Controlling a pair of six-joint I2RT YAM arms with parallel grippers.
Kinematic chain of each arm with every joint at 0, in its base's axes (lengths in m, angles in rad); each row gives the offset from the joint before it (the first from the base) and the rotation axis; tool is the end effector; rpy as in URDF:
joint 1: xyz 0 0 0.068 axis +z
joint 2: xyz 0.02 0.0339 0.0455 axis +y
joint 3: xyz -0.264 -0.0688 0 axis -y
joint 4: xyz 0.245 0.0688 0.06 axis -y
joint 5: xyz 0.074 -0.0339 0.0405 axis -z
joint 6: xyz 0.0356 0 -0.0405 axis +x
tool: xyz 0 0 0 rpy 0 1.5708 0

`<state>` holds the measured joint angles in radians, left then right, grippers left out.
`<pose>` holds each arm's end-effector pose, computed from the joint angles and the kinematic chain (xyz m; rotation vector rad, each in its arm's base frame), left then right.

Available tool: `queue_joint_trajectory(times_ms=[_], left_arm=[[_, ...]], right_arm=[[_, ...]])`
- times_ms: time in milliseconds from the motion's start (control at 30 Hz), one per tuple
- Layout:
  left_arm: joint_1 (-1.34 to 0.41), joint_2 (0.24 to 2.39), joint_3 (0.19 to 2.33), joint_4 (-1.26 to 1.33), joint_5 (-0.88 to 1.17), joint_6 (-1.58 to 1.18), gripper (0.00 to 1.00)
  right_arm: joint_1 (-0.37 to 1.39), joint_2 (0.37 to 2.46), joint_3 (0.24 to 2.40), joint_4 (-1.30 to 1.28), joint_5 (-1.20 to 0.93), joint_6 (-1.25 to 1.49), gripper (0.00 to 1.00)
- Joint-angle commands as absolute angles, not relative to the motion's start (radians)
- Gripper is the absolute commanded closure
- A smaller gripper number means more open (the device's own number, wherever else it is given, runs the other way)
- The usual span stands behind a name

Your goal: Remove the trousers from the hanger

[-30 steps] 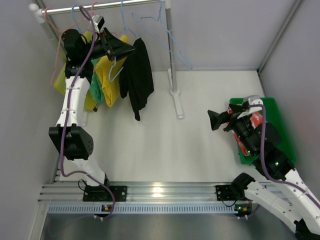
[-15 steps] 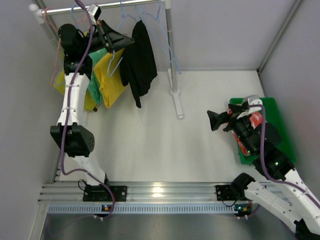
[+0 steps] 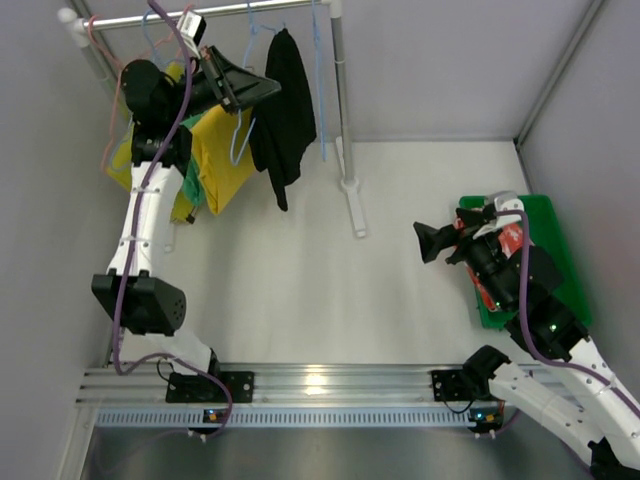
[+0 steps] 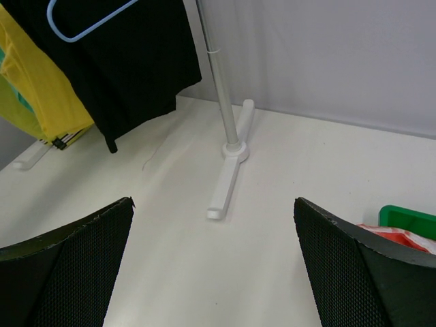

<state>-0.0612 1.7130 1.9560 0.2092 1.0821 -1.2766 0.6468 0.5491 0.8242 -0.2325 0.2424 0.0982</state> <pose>0.3598 -0.0535 0.5317 0.2497 1.5748 -1.6817 0.1031 0.0672 0.3802 -0.2274 1.5266 0.4078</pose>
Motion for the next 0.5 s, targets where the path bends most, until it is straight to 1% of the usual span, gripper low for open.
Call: queue_joint_trajectory(times_ms=[0,133,300,467], left_arm=[[-0.063,1.505,1.863,0.270,1.040,-1.152,1.00],[-0.066,1.384,1.729,0.236,1.022,-1.127,1.00],[-0.067,1.235,1.616,0.161,0.991,-1.083,1.00],[-0.069,1.077,1.432,0.118,0.937,-1.080,1.00]], right_arm=[[0.635,0.529,0.834,-0.226,0.244,0.080,0.00],[0.635,0.526,0.833,-0.215,0.221,0.077,0.00],[0.635,0.523,0.834,-0.183,0.163,0.057,0.01],[0.635,0.531,0.854,-0.130,0.008,0.020,0.01]])
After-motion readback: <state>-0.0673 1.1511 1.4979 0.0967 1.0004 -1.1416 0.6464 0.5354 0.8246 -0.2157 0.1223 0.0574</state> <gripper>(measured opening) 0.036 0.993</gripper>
